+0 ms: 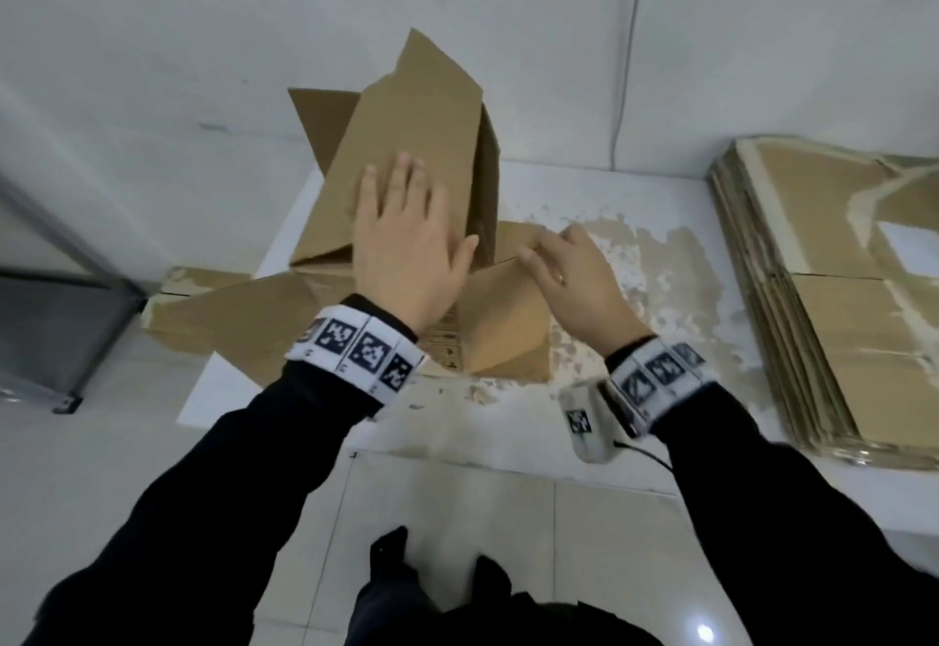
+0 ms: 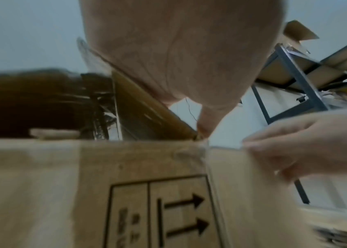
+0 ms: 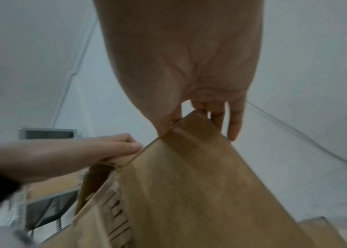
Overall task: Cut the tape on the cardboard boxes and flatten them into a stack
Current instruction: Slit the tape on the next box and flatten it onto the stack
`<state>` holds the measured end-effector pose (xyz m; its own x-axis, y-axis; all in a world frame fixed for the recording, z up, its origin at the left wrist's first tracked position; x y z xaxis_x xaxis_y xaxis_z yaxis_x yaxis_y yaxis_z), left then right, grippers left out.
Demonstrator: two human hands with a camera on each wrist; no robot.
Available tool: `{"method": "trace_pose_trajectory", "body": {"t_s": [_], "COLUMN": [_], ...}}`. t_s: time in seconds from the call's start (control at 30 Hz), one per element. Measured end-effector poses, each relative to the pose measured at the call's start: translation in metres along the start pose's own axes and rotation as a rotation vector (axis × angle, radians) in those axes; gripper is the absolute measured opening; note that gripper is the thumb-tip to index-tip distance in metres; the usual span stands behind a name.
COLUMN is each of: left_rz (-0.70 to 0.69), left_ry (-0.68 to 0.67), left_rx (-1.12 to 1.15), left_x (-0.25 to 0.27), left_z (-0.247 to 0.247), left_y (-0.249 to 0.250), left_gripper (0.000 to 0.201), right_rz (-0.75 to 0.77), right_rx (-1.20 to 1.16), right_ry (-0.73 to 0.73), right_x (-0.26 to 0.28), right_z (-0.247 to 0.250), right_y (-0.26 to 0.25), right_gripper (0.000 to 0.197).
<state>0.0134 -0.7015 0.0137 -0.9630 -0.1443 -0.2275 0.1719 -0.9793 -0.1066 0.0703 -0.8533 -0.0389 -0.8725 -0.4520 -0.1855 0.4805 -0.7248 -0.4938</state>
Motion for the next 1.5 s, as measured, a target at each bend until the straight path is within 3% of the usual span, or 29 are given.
{"method": "trace_pose_trajectory", "body": {"t_s": [0.07,0.13,0.2,0.23,0.33,0.43,0.47,0.57,0.73,0.8,0.93,1.03,1.1,1.13,1.2,1.23,1.27,1.33,1.37,1.5], "left_rz": [0.005,-0.036,-0.078,-0.091,-0.127,-0.186,-0.197,-0.209,-0.242,-0.254,-0.296,-0.303,-0.312,-0.315,-0.309,-0.306,-0.310,-0.350,-0.382,-0.534], "left_ry": [-0.002,-0.012,0.000,0.018,0.074,0.108,0.116,0.149,0.218,0.237,0.264,0.261,0.238,0.222,0.171,0.143,0.116,0.047,-0.003,-0.290], "left_rx": [-0.035,-0.026,-0.011,-0.008,0.014,0.023,0.024,0.028,0.039,0.054,0.072,0.087,0.101,0.112,0.130,0.131,0.126,0.119,0.122,-0.009], "left_x": [0.005,0.009,0.017,0.022,0.039,0.053,0.055,0.059,0.063,0.063,0.053,0.030,0.006,-0.007,-0.034,-0.047,-0.059,-0.084,-0.094,-0.106], "left_z": [-0.004,-0.006,-0.006,-0.006,-0.008,-0.009,-0.009,-0.007,-0.007,-0.008,-0.011,-0.015,-0.022,-0.027,-0.042,-0.050,-0.060,-0.080,-0.092,-0.161], "left_y": [-0.005,-0.002,-0.001,-0.003,-0.017,-0.022,-0.024,-0.029,-0.030,-0.030,-0.030,-0.026,-0.019,-0.015,-0.005,-0.001,0.003,0.009,0.012,0.017], "left_gripper": [0.082,0.081,0.076,0.073,0.066,0.060,0.059,0.057,0.055,0.054,0.053,0.054,0.055,0.055,0.054,0.054,0.054,0.059,0.067,0.109], "right_rz": [0.125,0.200,0.135,0.072,-0.033,-0.044,-0.061,-0.085,-0.016,-0.118,-0.423,-0.431,-0.427,-0.415,-0.438,-0.482,-0.540,-0.642,-0.689,-0.834], "right_rx": [0.016,-0.159,-0.363,-0.383,-0.232,0.062,0.120,0.213,0.122,0.106,-0.269,-0.532,-0.814,-0.939,-1.097,-1.095,-1.054,-0.911,-0.835,-0.642], "right_ry": [-0.109,-0.333,-0.527,-0.547,-0.352,-0.264,-0.256,-0.187,-0.216,-0.213,-0.098,-0.028,0.008,-0.014,-0.090,-0.104,-0.066,0.095,0.169,0.271], "right_x": [0.036,0.067,0.070,0.058,-0.018,-0.093,-0.109,-0.126,-0.114,-0.119,-0.124,-0.095,-0.054,-0.028,0.022,0.041,0.053,0.057,0.052,0.034], "right_z": [0.002,-0.001,-0.002,0.000,0.003,-0.028,-0.041,-0.060,-0.036,-0.014,-0.003,-0.017,-0.028,-0.041,-0.068,-0.084,-0.098,-0.114,-0.116,-0.116], "right_y": [-0.012,-0.023,-0.023,-0.017,0.004,0.004,0.001,-0.005,0.045,0.076,0.126,0.109,0.085,0.073,0.048,0.038,0.034,0.030,0.032,0.055], "right_gripper": [0.023,0.031,0.050,0.055,0.046,0.070,0.069,0.045,0.028,0.025,0.037,0.050,0.048,0.045,0.059,0.068,0.065,0.028,0.019,0.031]}}
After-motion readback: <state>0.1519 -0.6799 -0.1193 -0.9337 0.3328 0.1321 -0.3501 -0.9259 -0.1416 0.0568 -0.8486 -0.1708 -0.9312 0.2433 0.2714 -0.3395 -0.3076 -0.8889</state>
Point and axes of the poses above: each hand's wrist, its own x-axis away from the middle knuckle, its own z-axis out of the back of the hand, y = z × x, the point moved 6 cm from there along -x, towards the middle knuckle, and after that the axes turned 5 degrees about x, right-handed, at the moved point
